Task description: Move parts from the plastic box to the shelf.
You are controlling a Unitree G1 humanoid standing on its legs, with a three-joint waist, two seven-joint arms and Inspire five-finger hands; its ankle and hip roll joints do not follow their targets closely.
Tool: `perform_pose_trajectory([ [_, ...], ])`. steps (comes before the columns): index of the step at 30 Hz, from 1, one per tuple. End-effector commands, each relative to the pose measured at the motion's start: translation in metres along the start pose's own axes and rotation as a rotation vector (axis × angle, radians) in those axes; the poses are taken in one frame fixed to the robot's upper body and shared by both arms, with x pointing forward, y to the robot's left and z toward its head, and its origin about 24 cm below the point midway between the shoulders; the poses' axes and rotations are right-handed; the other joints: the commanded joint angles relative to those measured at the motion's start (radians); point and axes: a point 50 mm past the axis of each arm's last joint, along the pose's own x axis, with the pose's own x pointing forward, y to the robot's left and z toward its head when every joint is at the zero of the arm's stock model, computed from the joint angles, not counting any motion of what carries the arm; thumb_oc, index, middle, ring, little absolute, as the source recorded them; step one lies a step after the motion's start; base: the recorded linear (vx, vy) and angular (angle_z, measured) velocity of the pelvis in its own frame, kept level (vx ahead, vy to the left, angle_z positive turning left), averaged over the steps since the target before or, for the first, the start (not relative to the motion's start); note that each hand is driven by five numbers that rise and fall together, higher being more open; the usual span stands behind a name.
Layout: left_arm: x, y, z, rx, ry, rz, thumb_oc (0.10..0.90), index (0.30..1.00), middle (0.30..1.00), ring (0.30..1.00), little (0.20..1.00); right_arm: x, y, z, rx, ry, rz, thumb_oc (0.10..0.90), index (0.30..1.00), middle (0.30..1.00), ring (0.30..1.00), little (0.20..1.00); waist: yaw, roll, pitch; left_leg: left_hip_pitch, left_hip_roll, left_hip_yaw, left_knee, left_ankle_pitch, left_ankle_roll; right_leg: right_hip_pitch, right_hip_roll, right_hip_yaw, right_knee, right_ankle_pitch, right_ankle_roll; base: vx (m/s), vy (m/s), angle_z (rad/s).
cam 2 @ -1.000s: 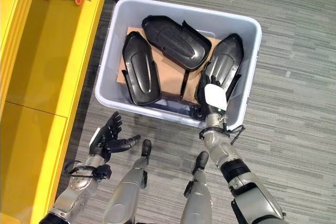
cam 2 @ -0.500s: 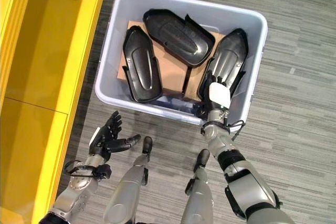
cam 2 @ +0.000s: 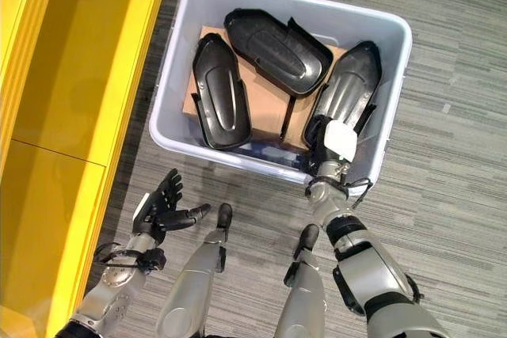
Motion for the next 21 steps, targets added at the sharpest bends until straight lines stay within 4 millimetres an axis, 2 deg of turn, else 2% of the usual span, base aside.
perform_pose_trajectory([
  [1, -0.009, -0.006, 0.027, -0.026, -0.156, -0.046, 0.9, 1.0, 1.0, 1.0, 1.0, -0.025, 0.036, -0.008, 0.029, 0.017, 0.175, 0.4, 0.3, 0.3, 0.3, 0.3, 0.007, 0.029, -0.017, 0.011, 0.019, 0.042, 0.035, -0.069, 0.019, 0.038, -0.045, 0.032, 0.084, -0.053, 0.018, 0.0, 0.0, 0.0],
  [13, -0.008, -0.002, 0.027, -0.017, -0.155, -0.023, 0.9, 1.0, 1.0, 1.0, 1.0, -0.03, 0.033, -0.009, 0.074, 0.0, 0.133, 0.4, 0.3, 0.3, 0.3, 0.3, -0.003, 0.017, -0.017, 0.06, 0.03, 0.04, 0.003, -0.055, 0.015, 0.071, -0.036, 0.027, 0.074, -0.055, 0.017, 0.0, -0.001, 0.0],
  [21, -0.008, 0.001, 0.023, -0.021, -0.135, -0.008, 0.9, 1.0, 1.0, 1.0, 1.0, -0.037, 0.023, -0.018, 0.095, -0.018, 0.072, 0.4, 0.3, 0.3, 0.3, 0.3, -0.019, -0.006, -0.056, 0.112, 0.048, 0.038, -0.053, -0.03, 0.009, 0.115, -0.027, 0.023, 0.026, -0.043, 0.015, 0.0, -0.014, 0.0],
])
